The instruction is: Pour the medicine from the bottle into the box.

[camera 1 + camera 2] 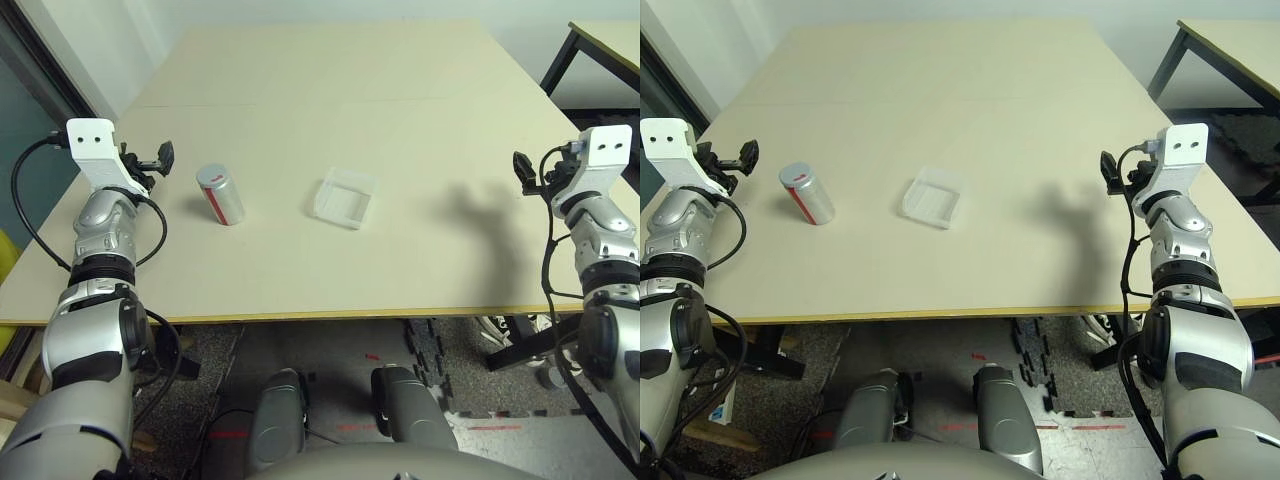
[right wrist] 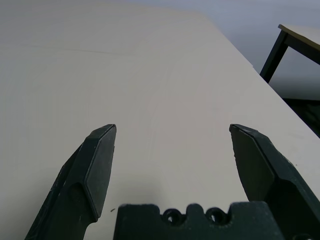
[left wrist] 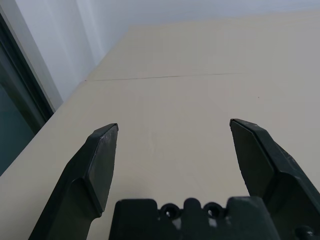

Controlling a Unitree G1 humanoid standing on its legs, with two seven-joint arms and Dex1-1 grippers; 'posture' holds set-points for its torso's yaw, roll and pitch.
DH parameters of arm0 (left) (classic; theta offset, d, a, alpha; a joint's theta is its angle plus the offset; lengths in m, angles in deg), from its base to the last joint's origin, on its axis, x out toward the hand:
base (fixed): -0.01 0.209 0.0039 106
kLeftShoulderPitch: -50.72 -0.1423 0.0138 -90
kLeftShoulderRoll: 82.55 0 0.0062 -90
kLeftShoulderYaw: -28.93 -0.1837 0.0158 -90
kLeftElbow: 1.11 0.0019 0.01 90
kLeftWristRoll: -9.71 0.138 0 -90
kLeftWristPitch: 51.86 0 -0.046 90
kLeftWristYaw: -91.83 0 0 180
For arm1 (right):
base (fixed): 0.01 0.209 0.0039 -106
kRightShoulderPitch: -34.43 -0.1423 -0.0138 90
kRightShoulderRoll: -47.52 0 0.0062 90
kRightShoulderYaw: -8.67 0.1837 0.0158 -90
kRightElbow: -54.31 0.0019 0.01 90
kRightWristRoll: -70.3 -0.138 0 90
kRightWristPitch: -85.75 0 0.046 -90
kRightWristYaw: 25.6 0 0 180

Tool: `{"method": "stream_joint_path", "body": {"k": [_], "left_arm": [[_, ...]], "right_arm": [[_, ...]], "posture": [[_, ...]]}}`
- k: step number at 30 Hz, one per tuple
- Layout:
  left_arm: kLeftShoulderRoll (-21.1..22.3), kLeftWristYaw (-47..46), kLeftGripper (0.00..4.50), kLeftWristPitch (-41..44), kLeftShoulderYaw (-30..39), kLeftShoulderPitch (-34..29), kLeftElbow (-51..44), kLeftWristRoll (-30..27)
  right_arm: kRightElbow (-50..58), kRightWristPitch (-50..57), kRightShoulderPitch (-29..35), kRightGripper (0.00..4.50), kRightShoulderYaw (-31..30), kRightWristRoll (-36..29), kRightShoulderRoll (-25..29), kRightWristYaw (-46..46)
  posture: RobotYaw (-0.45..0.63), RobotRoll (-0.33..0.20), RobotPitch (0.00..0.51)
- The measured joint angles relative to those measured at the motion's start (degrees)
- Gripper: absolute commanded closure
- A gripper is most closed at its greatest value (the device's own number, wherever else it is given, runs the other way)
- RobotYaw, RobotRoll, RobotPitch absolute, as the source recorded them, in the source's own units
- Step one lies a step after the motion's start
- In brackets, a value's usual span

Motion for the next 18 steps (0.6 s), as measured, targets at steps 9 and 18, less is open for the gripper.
{"method": "stream_joint_path", "body": {"k": [9,18], "left_arm": [[-0.03,-0.01,0.01,0.00,0.00,-0.02,-0.23,-0.02],[-0.01,0.66,0.01,0.28,0.01,-0.08,-0.54,-0.06]], "right_arm": [[-0.92,-0.10,-0.31,0.00,-0.01,0.04,0.00,0.08],[-1.54,-0.36,-1.10,0.00,-0.04,-0.04,0.00,-0.72]], "posture": [[-0.12,0.000,0.066],[-0.13,0.000,0.064]]}}
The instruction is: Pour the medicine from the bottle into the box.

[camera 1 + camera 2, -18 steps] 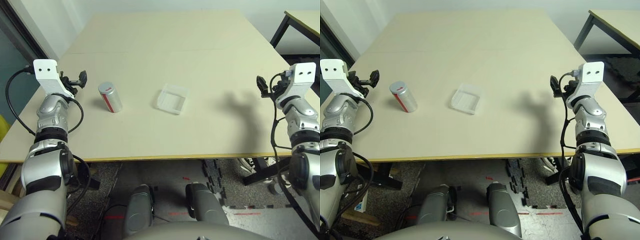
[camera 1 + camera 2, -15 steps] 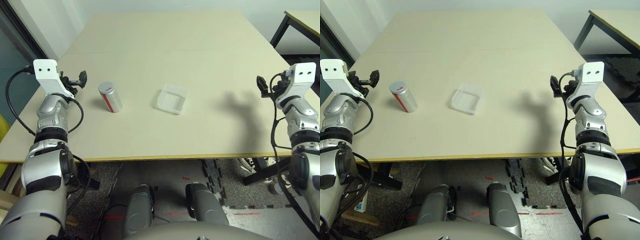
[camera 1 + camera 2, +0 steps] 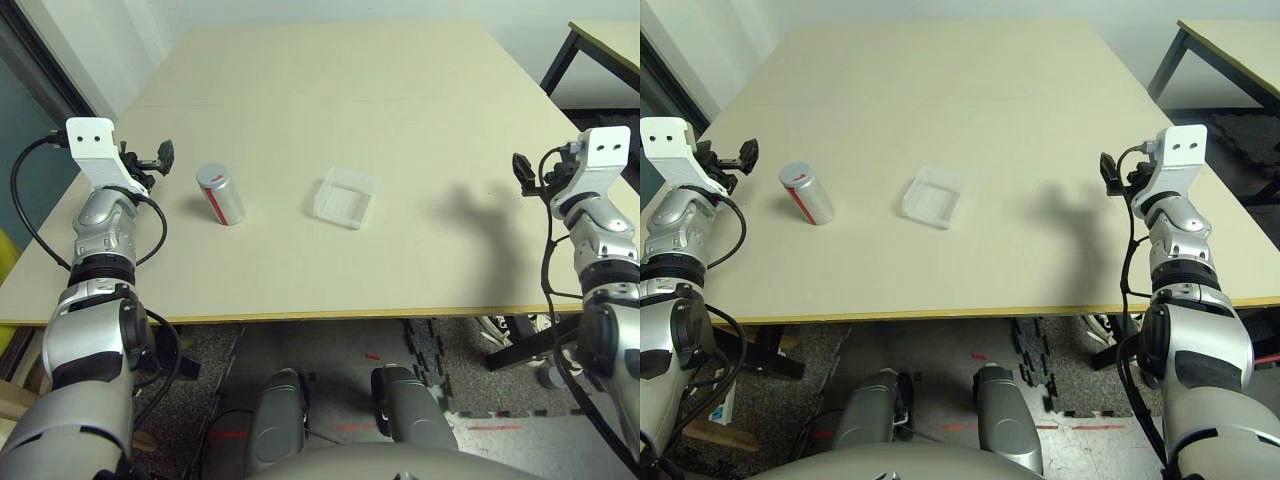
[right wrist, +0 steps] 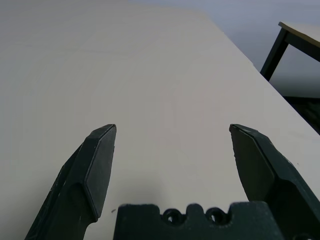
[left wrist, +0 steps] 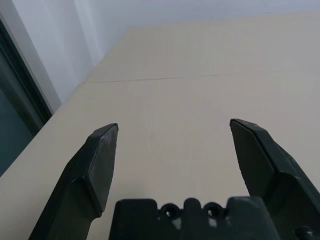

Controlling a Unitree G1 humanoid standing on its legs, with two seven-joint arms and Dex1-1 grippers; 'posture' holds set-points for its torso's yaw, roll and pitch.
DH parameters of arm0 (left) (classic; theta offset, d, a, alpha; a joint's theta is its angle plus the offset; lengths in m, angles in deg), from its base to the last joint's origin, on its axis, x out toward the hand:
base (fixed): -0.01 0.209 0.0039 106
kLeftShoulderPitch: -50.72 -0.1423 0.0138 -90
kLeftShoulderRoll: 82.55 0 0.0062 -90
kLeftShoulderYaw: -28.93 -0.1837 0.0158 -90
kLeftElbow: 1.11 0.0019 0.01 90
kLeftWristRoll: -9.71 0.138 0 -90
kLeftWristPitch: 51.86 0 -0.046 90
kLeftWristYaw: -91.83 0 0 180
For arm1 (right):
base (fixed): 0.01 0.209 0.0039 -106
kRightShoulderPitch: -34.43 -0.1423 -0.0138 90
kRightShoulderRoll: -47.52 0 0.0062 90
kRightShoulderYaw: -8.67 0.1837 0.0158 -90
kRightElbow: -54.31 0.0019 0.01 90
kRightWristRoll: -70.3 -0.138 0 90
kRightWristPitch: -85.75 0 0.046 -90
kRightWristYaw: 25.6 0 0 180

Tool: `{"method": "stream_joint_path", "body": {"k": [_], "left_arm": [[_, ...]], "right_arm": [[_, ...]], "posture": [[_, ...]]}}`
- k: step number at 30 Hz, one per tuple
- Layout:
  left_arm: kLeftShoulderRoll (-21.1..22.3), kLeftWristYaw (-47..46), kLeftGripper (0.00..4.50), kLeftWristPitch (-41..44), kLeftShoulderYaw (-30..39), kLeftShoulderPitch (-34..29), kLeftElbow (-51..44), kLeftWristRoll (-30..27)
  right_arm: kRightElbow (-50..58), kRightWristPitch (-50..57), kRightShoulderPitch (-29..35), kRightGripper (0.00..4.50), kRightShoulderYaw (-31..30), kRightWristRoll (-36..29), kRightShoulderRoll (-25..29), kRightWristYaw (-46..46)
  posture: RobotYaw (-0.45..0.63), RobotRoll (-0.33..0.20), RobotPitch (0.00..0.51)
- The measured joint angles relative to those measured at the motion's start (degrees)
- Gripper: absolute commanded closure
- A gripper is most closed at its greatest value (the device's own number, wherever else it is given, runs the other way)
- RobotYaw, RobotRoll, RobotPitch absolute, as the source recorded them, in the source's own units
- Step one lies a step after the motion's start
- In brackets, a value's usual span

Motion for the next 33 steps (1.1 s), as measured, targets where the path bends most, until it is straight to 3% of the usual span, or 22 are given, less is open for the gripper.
{"method": "stream_joint_path", "body": {"k": [7,17,25,33], "left_arm": [[0.07,1.85,0.01,1.53,0.15,0.85,-0.06,-0.56],[2.36,4.74,0.01,4.60,1.12,3.64,-2.05,-2.20],[2.81,9.41,0.01,10.44,1.07,3.80,-10.50,-4.15],[0.62,14.73,0.01,25.56,-0.23,-4.42,-32.45,-9.73]], "right_arm": [[11.26,3.96,0.37,0.00,-1.79,-4.56,-1.36,-18.48],[36.56,19.04,11.08,0.00,-11.89,-8.21,0.73,-41.09],[41.16,21.96,12.21,0.00,-14.03,-8.28,1.50,-44.47],[39.92,20.76,12.16,0.00,-15.05,-7.25,1.07,-44.46]], "posture": [[-0.13,0.000,0.058],[-0.10,0.000,0.051],[-0.09,0.000,0.060],[-0.09,0.000,0.075]]}}
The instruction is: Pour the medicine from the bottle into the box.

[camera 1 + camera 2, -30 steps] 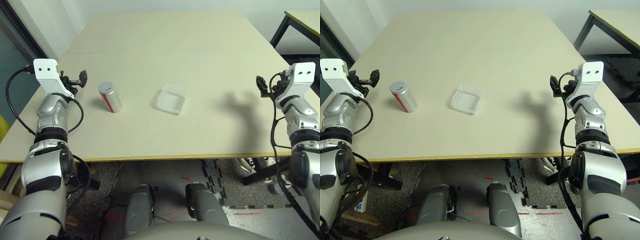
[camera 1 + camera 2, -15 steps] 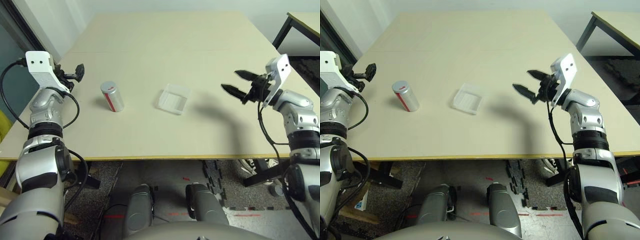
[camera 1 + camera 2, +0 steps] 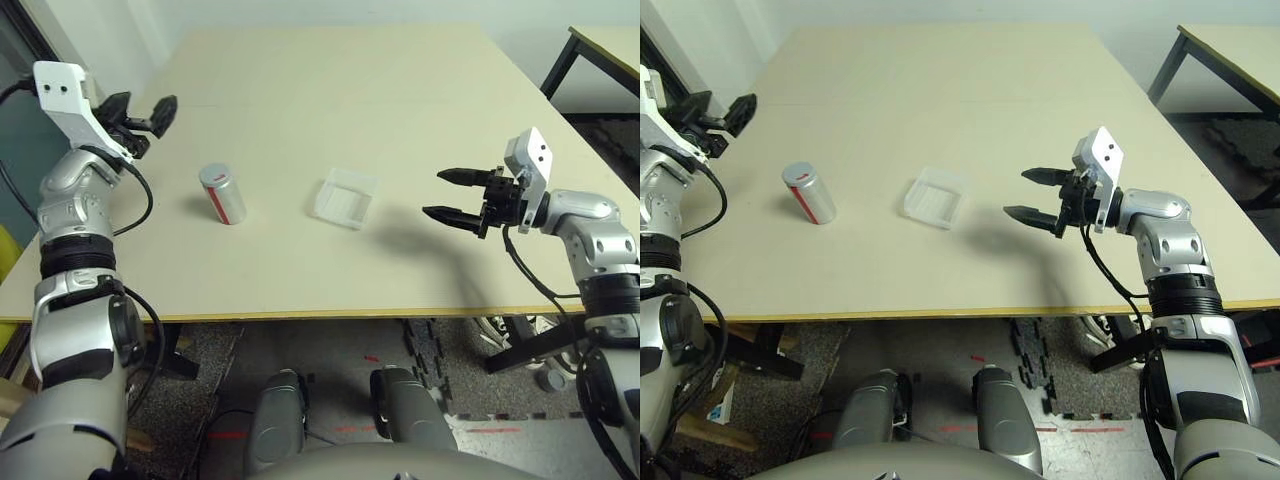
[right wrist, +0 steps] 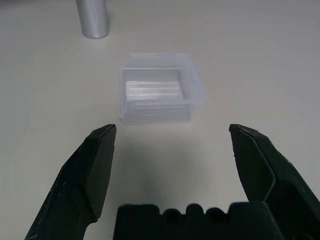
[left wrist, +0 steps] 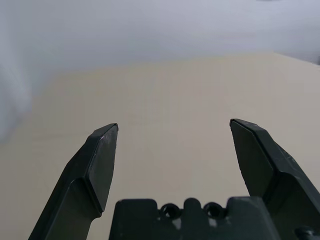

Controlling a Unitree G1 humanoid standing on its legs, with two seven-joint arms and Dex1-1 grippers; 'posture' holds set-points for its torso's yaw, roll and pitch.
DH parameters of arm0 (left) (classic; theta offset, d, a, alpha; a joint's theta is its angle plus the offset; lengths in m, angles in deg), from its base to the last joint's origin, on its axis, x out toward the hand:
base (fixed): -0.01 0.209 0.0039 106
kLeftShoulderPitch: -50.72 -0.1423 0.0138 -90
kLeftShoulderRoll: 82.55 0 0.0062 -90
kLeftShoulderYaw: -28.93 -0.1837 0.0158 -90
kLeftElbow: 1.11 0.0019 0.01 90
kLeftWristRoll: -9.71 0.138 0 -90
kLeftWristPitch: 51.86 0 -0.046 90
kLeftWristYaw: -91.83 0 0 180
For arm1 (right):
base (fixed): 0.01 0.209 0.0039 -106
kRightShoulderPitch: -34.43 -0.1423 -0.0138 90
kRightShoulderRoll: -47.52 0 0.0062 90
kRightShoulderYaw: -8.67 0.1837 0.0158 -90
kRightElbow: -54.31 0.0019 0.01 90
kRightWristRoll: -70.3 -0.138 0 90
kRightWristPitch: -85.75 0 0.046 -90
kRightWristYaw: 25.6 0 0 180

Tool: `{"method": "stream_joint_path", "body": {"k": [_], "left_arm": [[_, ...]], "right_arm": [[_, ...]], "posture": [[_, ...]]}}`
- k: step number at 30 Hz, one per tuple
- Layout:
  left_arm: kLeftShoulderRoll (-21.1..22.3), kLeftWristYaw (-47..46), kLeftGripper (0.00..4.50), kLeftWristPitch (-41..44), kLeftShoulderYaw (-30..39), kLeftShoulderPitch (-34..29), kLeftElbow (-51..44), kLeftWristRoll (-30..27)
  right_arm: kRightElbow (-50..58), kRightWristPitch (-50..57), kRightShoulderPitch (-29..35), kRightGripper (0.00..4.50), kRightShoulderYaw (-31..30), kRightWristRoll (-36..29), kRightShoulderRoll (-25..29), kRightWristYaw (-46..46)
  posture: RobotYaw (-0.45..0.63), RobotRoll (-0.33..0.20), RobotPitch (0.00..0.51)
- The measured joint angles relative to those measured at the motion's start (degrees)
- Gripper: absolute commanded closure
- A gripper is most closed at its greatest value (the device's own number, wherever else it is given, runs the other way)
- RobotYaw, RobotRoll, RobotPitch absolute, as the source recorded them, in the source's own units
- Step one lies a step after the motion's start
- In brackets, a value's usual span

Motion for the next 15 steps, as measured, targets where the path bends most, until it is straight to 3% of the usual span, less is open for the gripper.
{"method": "stream_joint_path", "body": {"k": [7,15], "left_arm": [[-2.48,-0.53,0.01,12.24,-0.10,-11.90,-21.85,-5.87],[-4.27,-3.93,0.01,14.82,-0.04,-17.19,-28.26,-6.28]], "right_arm": [[-2.00,-1.66,0.03,0.00,-0.58,1.32,-0.08,0.48],[-2.86,-2.51,0.05,0.00,-0.63,1.76,-0.25,0.68]], "posture": [[-0.09,0.000,0.089],[-0.10,0.000,0.099]]}}
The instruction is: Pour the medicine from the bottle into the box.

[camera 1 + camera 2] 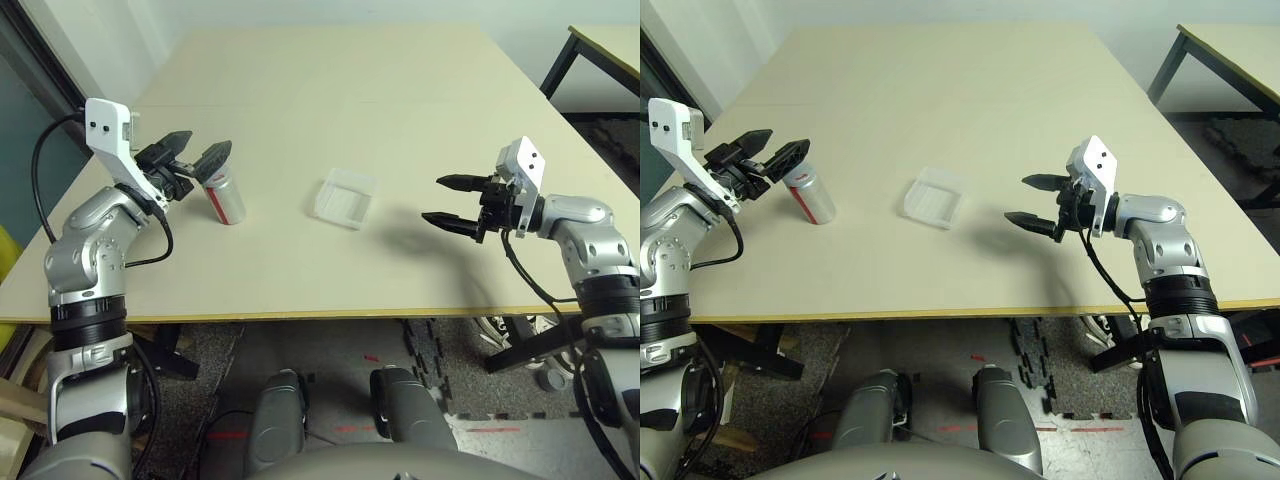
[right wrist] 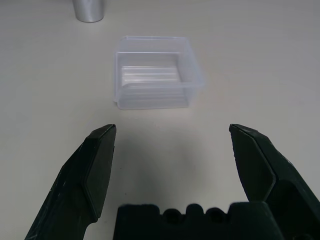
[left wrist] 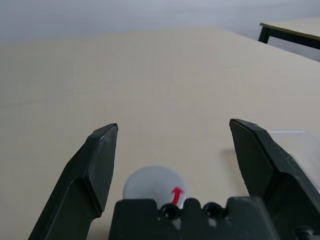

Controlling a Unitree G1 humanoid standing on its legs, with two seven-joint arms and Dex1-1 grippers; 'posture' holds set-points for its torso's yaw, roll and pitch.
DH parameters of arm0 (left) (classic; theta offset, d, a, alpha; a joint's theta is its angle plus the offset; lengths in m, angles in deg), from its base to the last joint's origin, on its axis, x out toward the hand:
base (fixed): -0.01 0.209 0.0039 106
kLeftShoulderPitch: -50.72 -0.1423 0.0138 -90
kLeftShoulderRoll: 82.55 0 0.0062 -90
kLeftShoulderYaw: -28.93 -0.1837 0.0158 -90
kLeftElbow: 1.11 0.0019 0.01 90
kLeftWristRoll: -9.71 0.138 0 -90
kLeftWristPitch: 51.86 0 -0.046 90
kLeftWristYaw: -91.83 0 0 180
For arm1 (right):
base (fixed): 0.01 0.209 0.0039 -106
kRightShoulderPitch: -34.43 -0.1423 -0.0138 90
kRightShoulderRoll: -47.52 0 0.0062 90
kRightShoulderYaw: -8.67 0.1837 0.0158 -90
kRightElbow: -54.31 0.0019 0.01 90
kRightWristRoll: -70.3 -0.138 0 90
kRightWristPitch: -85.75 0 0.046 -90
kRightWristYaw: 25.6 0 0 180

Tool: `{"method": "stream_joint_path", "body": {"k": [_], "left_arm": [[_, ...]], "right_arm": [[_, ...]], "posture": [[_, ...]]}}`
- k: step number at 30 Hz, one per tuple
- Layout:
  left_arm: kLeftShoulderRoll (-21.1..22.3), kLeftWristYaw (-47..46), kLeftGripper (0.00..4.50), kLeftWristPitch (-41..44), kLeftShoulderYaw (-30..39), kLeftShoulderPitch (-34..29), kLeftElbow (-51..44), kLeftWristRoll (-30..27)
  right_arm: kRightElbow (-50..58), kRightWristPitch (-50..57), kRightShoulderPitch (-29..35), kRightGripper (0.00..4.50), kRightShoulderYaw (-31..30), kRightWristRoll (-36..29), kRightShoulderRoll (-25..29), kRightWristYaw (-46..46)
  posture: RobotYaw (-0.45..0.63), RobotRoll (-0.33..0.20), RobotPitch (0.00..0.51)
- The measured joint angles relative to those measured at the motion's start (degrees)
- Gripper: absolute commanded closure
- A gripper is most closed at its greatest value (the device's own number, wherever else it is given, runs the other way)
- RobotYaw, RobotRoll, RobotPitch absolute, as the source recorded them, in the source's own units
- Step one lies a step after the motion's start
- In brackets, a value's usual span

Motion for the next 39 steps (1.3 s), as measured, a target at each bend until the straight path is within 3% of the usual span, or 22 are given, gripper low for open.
{"method": "stream_joint_path", "body": {"k": [9,19,39], "left_arm": [[-1.69,-0.47,0.01,-2.94,-0.91,-3.89,0.99,0.91],[-3.18,0.43,0.01,-9.97,-3.60,-4.64,8.12,4.13],[-3.00,3.51,0.01,-23.59,-7.01,-0.03,25.02,10.72]], "right_arm": [[-0.97,-0.30,0.15,0.00,-0.08,0.19,-0.09,0.26],[0.30,-0.27,1.67,0.00,-0.08,0.08,-0.09,1.35],[3.01,0.03,3.20,0.00,0.01,-0.32,-0.09,3.15]], "posture": [[-0.12,0.000,0.103],[-0.15,0.000,0.106],[-0.19,0.000,0.108]]}}
